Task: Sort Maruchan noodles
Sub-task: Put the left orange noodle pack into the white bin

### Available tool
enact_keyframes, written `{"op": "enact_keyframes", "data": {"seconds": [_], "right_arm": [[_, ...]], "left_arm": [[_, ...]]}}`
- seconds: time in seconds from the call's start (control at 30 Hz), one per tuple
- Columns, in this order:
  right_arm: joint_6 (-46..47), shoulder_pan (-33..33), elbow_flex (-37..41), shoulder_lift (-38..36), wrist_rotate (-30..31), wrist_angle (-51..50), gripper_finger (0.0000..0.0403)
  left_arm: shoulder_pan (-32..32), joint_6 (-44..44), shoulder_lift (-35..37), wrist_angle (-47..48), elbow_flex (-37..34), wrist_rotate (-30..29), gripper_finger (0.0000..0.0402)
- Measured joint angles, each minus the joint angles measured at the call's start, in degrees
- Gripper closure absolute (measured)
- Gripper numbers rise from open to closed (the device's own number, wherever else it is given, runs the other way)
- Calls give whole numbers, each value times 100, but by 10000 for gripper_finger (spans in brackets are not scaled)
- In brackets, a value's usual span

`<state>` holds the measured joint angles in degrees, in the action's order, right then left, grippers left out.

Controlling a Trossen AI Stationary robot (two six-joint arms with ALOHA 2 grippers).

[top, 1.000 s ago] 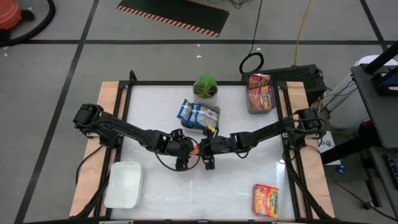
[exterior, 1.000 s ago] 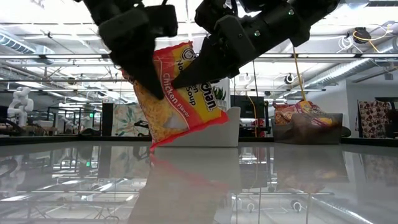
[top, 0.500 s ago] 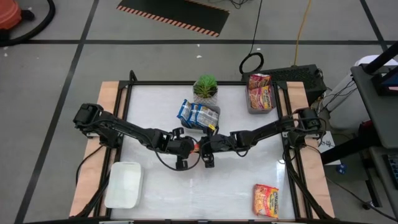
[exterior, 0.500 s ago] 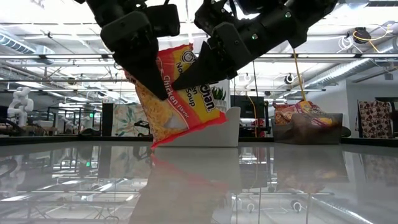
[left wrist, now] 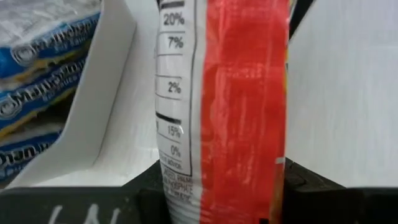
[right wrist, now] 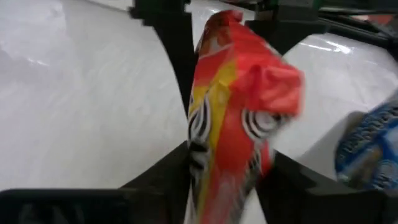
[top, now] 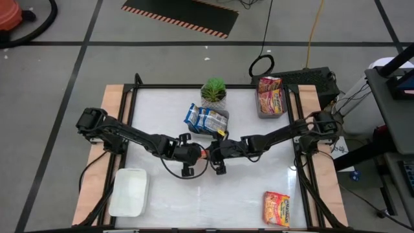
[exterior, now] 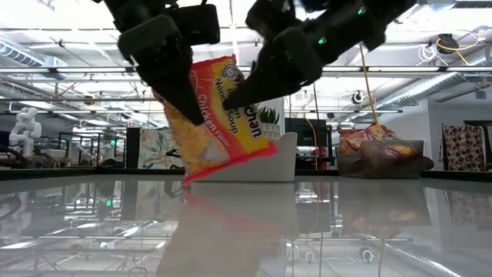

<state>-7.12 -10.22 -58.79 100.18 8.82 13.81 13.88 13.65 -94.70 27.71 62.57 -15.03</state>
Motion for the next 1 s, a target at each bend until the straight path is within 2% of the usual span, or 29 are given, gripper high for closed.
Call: {"op": "enact_keyframes", "data": {"seconds": [0.13, 0.37, 0.53, 0.67, 0.83, 1.0], "right_arm": [[-223, -164, 3, -391, 541, -227, 209], [-143, -396, 3, -1494, 617, -1403, 149], [439, -632, 3, -2581, 663, -2744, 143], [943, -897, 3, -3409, 1288, -3415, 144], [1255, -1349, 58, -4081, 1952, -3585, 145], [1245, -1723, 287, -4259, 1969, -3199, 146]], "left_arm": [[99, 45, -1, 313, 123, -19, 273], [388, 524, 5, 1126, 464, 5, 274], [774, 719, 3, 1984, 875, 113, 274], [1226, 754, 3, 3037, 1456, 269, 274], [1953, 1160, 3, 4352, 2379, 351, 274], [2598, 1870, 166, 4843, 2864, 139, 274]]}}
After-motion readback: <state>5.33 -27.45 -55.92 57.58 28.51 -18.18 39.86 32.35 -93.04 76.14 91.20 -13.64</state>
